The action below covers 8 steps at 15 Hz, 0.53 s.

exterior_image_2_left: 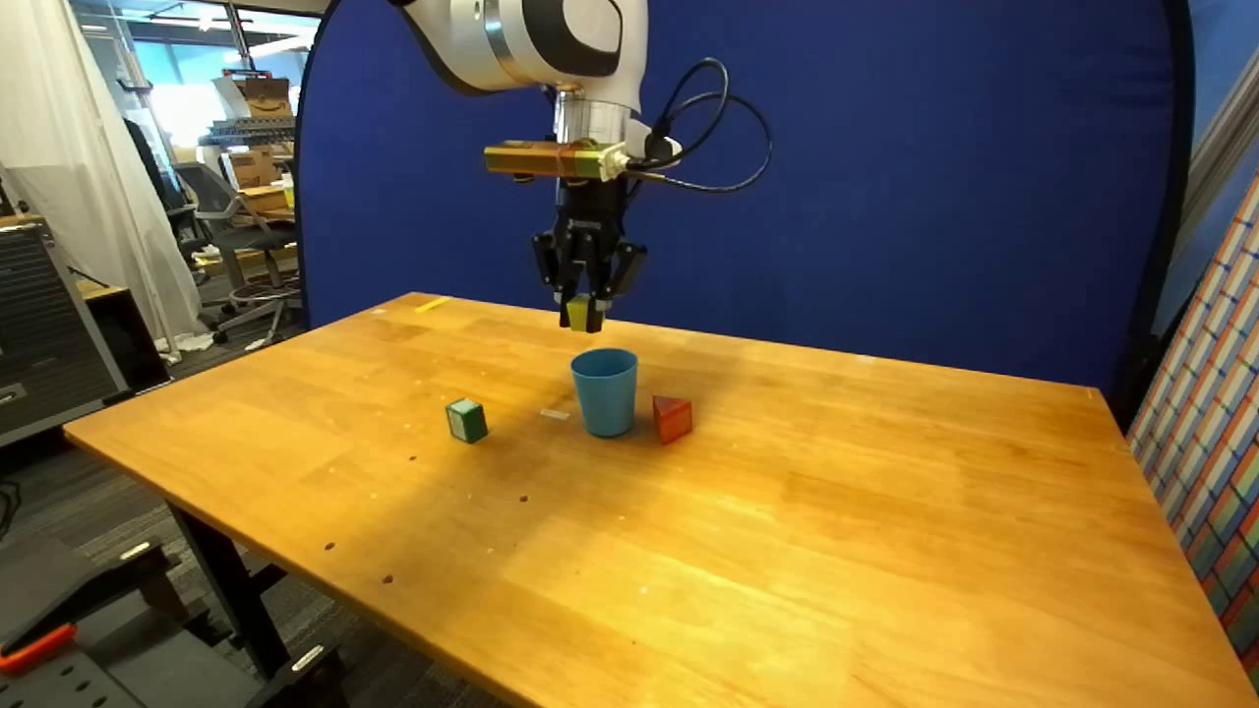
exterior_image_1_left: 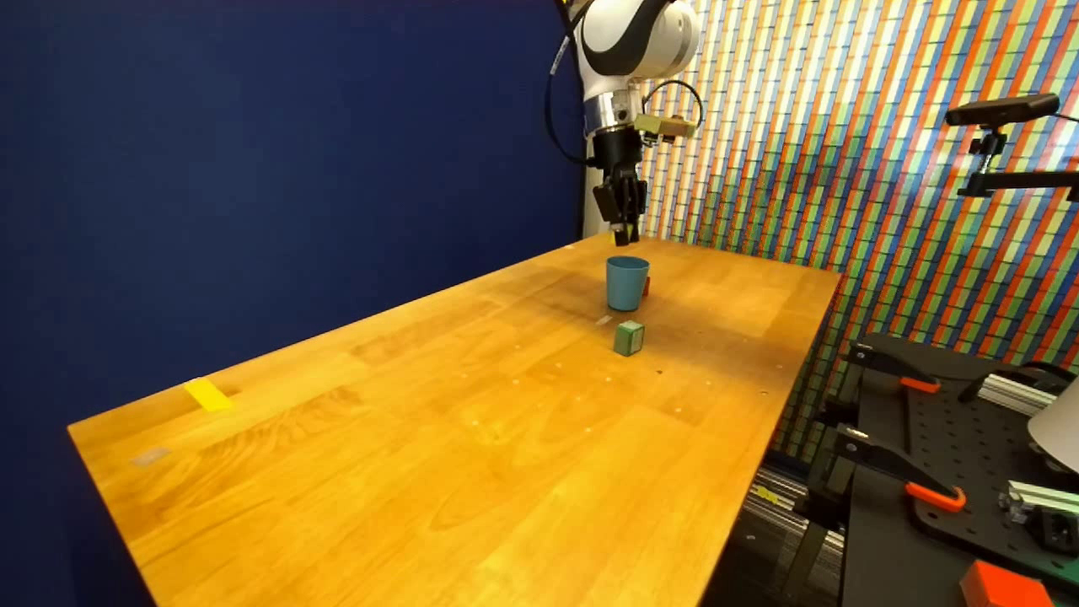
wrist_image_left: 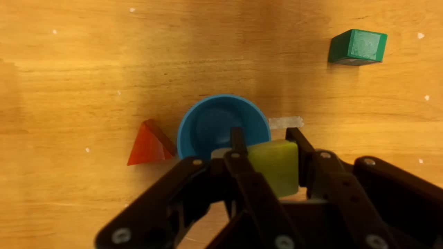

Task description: Put the yellow block in the blue cup

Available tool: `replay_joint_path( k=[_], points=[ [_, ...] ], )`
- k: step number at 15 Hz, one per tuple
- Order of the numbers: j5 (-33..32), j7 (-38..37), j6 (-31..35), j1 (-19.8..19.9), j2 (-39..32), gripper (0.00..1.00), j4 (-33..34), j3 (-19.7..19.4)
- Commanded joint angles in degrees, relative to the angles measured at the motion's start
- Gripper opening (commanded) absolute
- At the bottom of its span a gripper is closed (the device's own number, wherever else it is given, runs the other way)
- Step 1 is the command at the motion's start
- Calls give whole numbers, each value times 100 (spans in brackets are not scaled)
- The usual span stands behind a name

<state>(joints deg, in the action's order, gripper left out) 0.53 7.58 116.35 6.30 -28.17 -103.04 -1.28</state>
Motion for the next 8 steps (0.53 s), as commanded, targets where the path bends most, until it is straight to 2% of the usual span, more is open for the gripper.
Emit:
replay_joint_path(
  k=[1, 3, 4, 5, 6, 8],
  points=[
    [254, -87, 14, 88, -108, 17, 54, -34],
    [305, -96, -2, 119, -176, 18, 81, -36],
    [352, -78, 14, 143, -185, 59, 62, -23],
    [371, -80, 1, 149, -192, 60, 55, -22],
    [415, -46, 0, 165, -169, 66, 28, -13],
    [537, 87, 30, 213, -25, 82, -92, 29]
  ],
)
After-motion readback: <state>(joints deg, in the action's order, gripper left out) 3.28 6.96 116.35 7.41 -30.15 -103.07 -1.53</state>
